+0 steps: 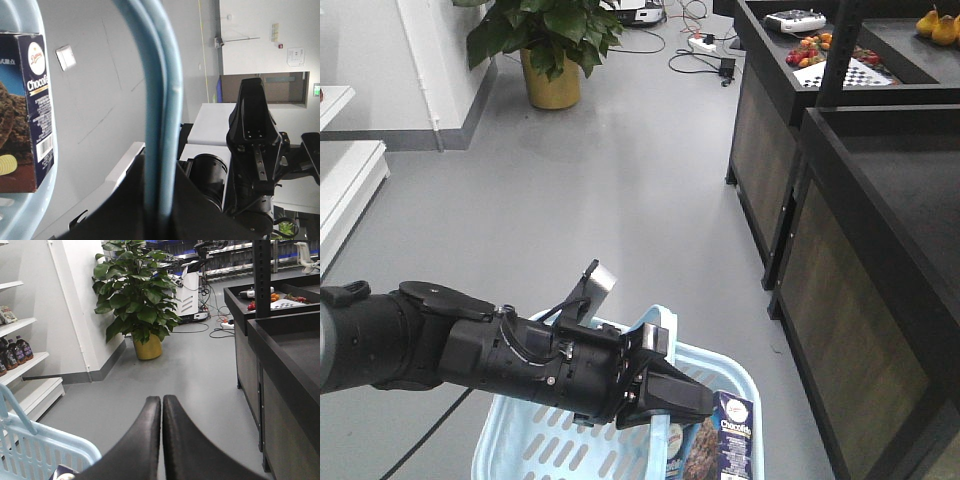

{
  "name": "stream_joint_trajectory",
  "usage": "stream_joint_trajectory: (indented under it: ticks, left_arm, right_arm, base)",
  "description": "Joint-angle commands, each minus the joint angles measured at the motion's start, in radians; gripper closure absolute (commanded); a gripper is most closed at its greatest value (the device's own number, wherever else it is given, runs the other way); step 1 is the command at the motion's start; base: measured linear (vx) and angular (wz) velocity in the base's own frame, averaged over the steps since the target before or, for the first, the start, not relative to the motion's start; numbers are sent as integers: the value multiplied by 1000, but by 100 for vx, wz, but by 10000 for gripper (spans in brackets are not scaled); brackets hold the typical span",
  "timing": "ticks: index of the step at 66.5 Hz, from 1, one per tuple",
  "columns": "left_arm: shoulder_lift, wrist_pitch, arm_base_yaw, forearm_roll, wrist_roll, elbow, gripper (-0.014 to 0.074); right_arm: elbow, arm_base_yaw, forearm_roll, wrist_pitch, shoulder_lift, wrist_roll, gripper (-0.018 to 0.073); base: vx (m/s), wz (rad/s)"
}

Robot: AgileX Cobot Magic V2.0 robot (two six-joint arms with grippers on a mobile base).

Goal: Left arm holds basket, right arm returns cookies
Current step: 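Hold the basket with the left gripper while turning past the potted plant, then hold the basket with the left gripper while turning toward the snack shelves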

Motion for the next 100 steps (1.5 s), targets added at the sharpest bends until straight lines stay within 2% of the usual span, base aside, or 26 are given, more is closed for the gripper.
stream_joint_trajectory:
  ticks: [1,100]
  left_arm:
    - [-48,71,-4,-71,2,-25,603]
    - [-48,71,-4,-72,2,-25,603]
  right_arm:
    - [-2,-4,-2,-77,-6,-5,568]
    - [-2,-4,-2,-77,-6,-5,568]
  base:
    - [23,6]
    - [28,3]
